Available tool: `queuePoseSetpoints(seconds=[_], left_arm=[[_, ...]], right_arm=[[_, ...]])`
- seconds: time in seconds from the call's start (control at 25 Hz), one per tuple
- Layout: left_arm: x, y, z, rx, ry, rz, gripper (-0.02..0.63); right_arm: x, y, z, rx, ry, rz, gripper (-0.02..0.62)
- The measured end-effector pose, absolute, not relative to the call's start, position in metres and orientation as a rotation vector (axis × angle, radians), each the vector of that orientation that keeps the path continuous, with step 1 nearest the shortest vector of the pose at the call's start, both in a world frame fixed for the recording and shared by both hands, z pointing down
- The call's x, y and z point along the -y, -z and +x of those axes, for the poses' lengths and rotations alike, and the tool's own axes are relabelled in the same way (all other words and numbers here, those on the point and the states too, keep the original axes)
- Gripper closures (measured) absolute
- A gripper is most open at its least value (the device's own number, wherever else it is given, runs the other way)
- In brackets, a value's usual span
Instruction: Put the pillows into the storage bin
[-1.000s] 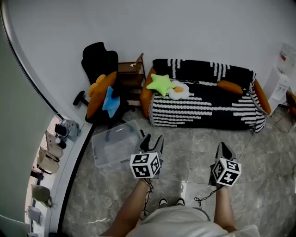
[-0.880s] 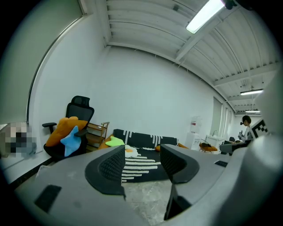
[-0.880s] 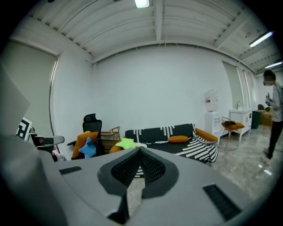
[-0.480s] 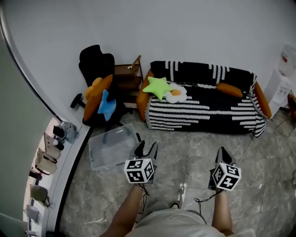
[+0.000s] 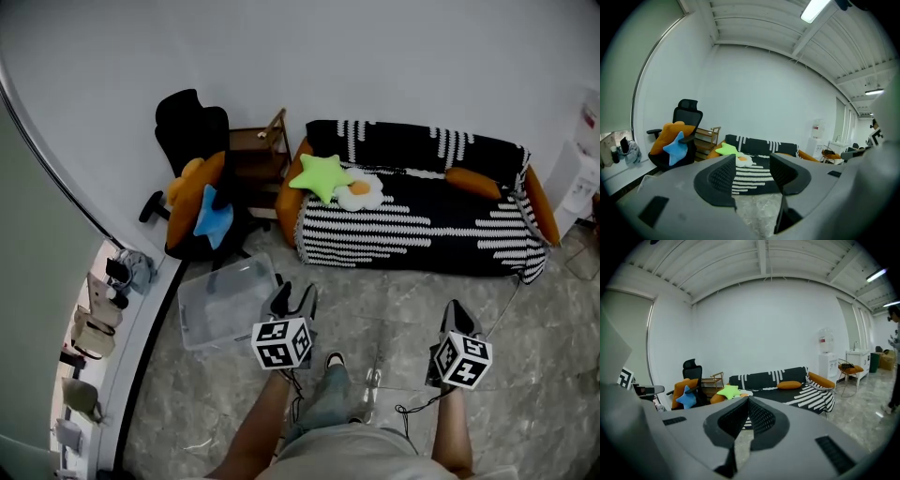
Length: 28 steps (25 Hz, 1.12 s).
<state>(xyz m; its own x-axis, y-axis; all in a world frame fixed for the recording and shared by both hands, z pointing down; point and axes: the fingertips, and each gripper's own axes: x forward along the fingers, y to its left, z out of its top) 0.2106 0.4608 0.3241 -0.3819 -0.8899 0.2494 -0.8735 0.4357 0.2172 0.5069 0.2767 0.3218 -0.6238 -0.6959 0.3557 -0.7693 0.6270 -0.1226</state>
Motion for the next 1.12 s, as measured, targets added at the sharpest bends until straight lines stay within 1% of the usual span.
queuePoseSetpoints(seconds=[0.32,0.56,0.76,0.88,1.12], left_arm=[[-0.399,-0.331,0.117,2.358,0.099,1.483,0.38],[-0.345,-0.326,0.026,2.356,0.102,1.48,0.38],[-0.306,-0.334,-0.038,2.333,0.136,1.461,0.38],[-0.286,-0.346,-0.065,2.302,0.196,1.427,0.38],[-0.264,-0.369,-0.099,2.275,0.222,1.368,0.38]], right_arm=[[-0.21,-0.315,0.436,2.555,-0.358,1.226,0.594],[-0.149,-0.302,0.356,2.565,-0.359,1.261,0.594],[-0.124,-0.3,0.286,2.573,-0.335,1.19,0.594],[-0.109,-0.305,0.263,2.546,-0.328,1.173,0.594],[-0.076,-0.323,0.239,2.466,-0.328,1.141,0.594]])
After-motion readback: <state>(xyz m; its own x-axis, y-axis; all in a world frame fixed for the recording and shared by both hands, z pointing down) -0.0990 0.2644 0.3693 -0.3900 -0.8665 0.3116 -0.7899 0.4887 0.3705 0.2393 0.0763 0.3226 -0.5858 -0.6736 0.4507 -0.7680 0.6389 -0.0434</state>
